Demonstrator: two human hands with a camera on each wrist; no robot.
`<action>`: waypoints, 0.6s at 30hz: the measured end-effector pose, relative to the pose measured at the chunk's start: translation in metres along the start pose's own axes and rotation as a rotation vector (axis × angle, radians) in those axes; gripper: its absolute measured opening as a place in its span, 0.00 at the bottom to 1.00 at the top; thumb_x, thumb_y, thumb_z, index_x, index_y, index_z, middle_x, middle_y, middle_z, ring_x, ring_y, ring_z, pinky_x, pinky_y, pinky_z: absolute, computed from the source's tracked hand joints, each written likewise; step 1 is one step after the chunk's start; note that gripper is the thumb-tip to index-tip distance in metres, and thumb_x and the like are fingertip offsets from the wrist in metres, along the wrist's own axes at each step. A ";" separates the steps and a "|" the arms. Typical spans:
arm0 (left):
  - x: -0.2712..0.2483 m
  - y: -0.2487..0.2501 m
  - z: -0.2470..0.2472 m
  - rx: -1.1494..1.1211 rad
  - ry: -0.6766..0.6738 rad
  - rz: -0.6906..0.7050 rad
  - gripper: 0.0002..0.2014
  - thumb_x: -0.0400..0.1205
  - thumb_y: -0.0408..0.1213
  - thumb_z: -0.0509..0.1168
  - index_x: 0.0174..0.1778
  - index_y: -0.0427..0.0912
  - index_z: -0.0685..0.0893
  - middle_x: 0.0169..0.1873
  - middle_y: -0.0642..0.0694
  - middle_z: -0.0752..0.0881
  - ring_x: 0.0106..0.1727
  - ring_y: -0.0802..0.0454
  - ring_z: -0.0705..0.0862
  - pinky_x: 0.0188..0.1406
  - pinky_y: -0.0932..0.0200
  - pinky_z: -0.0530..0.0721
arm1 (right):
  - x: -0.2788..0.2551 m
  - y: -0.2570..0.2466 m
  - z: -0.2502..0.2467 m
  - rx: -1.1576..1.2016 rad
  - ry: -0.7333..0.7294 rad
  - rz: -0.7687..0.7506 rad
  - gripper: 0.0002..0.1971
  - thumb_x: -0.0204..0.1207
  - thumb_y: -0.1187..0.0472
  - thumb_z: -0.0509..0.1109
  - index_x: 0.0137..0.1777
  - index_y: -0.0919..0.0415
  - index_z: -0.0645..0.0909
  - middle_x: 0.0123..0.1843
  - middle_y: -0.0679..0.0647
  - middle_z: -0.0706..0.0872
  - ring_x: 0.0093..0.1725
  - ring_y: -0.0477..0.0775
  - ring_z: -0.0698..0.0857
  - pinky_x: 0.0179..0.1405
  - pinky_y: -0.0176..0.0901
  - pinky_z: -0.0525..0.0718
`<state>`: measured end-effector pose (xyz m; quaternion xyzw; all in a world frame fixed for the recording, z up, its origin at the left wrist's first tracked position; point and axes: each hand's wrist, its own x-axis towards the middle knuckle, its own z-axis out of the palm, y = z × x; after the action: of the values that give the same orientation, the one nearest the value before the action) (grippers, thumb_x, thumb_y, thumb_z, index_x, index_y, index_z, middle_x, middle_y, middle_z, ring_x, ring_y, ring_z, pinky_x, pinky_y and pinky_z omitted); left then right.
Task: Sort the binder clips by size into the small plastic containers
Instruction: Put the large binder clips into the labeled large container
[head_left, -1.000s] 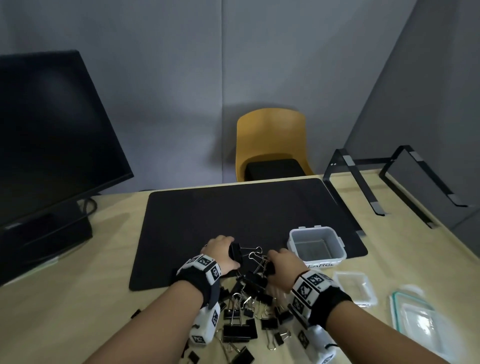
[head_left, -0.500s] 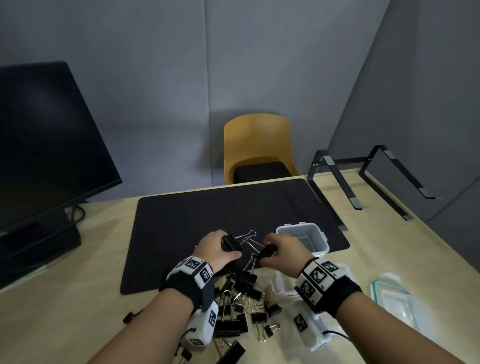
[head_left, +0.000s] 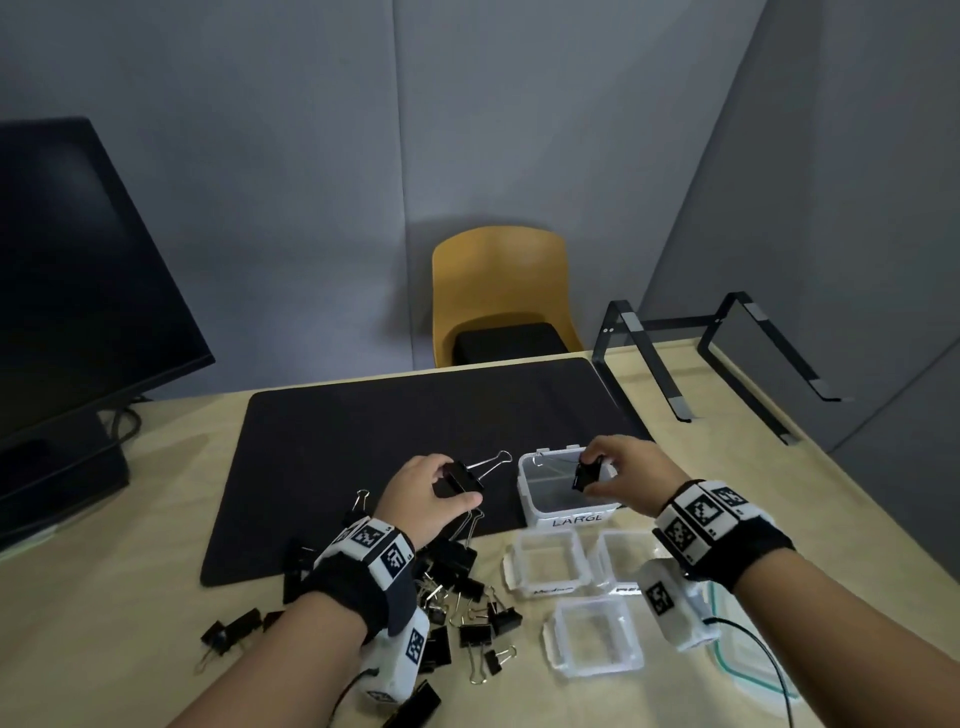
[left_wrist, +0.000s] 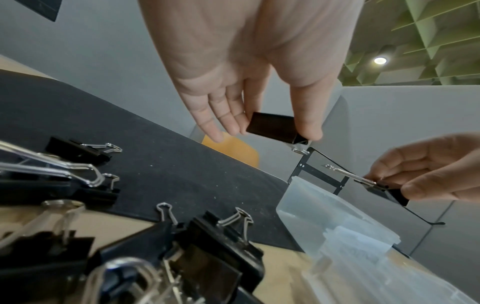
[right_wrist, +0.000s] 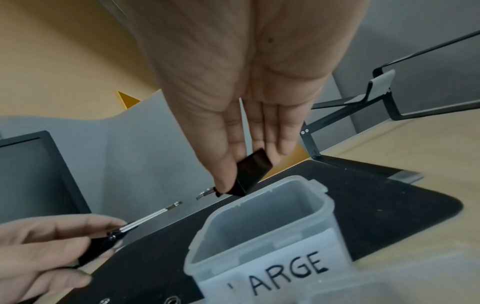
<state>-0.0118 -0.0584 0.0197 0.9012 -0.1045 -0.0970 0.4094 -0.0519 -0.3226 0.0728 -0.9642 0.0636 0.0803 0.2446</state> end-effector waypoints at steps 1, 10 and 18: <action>0.000 0.004 0.002 -0.003 -0.002 -0.006 0.20 0.73 0.50 0.74 0.59 0.51 0.81 0.56 0.55 0.79 0.58 0.61 0.77 0.55 0.65 0.70 | 0.002 0.004 -0.003 -0.001 -0.013 0.001 0.15 0.66 0.62 0.77 0.53 0.55 0.82 0.51 0.50 0.83 0.45 0.47 0.79 0.43 0.37 0.78; 0.004 0.032 0.019 -0.033 0.040 -0.058 0.20 0.73 0.50 0.74 0.59 0.51 0.81 0.54 0.54 0.78 0.57 0.58 0.77 0.55 0.63 0.73 | 0.021 0.030 -0.012 -0.176 -0.159 -0.150 0.15 0.66 0.58 0.78 0.53 0.51 0.81 0.49 0.44 0.79 0.47 0.45 0.77 0.41 0.30 0.72; 0.014 0.045 0.043 -0.045 0.028 -0.018 0.22 0.74 0.45 0.74 0.63 0.49 0.79 0.57 0.54 0.75 0.60 0.58 0.77 0.59 0.61 0.77 | 0.038 0.044 -0.001 -0.291 -0.310 -0.241 0.16 0.71 0.60 0.74 0.59 0.52 0.82 0.61 0.50 0.80 0.60 0.53 0.80 0.56 0.40 0.79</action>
<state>-0.0146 -0.1222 0.0248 0.8939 -0.0884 -0.0906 0.4301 -0.0214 -0.3646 0.0461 -0.9661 -0.1023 0.2058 0.1179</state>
